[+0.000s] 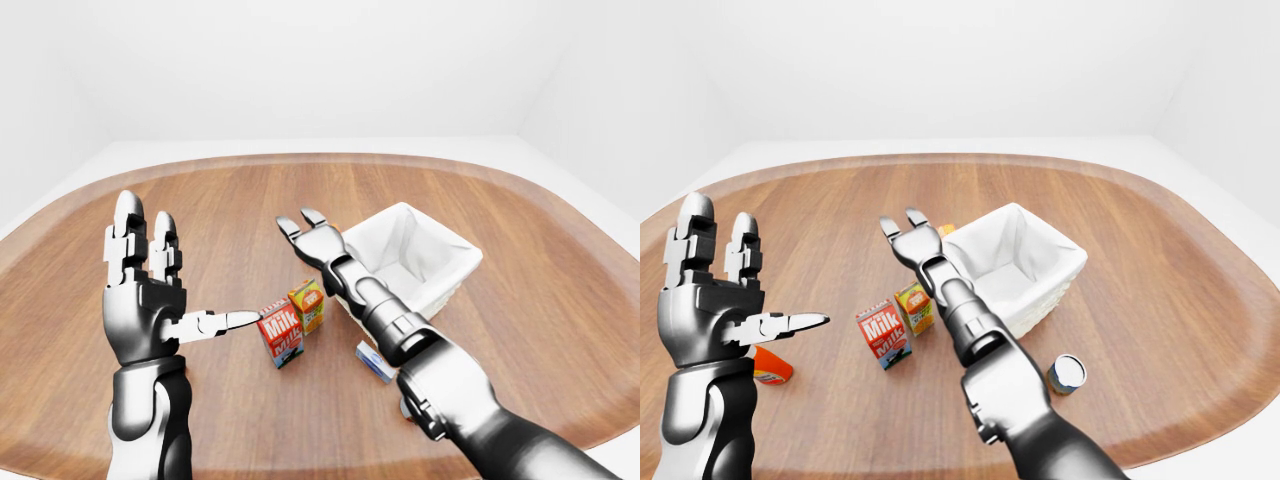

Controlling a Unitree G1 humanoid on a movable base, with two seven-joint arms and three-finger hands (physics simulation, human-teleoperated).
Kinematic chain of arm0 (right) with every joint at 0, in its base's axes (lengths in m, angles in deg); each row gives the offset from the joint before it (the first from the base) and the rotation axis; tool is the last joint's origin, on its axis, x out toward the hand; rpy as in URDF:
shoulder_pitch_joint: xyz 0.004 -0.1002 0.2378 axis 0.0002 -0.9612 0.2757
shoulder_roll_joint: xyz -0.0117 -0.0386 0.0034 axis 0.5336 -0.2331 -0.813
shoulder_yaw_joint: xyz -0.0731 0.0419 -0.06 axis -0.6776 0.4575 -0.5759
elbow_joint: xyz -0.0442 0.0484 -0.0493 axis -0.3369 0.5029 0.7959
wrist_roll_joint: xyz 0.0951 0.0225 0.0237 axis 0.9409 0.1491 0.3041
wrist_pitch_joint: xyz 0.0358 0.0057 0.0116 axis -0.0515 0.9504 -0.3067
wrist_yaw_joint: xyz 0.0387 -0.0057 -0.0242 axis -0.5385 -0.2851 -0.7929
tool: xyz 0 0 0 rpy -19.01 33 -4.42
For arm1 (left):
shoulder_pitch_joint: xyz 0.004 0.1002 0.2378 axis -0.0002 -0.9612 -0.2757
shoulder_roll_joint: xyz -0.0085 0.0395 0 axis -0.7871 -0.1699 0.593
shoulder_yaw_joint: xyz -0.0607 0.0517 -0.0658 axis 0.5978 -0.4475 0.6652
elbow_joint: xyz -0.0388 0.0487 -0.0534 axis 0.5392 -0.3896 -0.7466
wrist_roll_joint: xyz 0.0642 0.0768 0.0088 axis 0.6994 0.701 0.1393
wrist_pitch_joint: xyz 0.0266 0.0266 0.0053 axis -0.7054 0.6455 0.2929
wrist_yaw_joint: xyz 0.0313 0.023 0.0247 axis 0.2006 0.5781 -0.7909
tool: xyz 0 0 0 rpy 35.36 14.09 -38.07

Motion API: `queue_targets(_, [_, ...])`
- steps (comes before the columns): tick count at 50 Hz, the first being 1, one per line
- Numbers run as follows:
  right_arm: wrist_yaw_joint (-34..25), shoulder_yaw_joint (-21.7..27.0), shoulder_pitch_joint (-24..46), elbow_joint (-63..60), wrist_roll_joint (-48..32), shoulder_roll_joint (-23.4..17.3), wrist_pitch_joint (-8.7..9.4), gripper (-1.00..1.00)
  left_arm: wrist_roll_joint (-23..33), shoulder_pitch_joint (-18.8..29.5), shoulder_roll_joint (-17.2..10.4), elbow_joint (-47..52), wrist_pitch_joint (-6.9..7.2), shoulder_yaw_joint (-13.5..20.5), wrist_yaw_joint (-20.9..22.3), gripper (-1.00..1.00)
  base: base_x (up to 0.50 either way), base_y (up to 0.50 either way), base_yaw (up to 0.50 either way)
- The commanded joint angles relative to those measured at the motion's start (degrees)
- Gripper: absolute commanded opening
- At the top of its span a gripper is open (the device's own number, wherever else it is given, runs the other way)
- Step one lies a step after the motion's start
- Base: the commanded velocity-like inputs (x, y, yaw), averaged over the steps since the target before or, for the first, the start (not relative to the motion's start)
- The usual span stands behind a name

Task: Pick up the orange juice, and put it in the basket.

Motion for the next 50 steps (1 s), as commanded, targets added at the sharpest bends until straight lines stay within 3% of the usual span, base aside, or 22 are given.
queue_targets(1, [2.90, -0.25, -0.50, 3.64, -0.79, 0.73, 0.00, 1.00, 0.01, 0.00, 0.00, 0.01, 0.00, 0.00, -0.01, 1.00, 0.00, 0.00, 0.00])
queue_targets(50, [11.28, 0.09, -2.70, 8.95, -2.73, 2.46, 0.00, 1.00, 0.00, 0.00, 0.00, 0.00, 0.00, 0.00, 0.00, 1.00, 0.00, 0.00, 0.00])
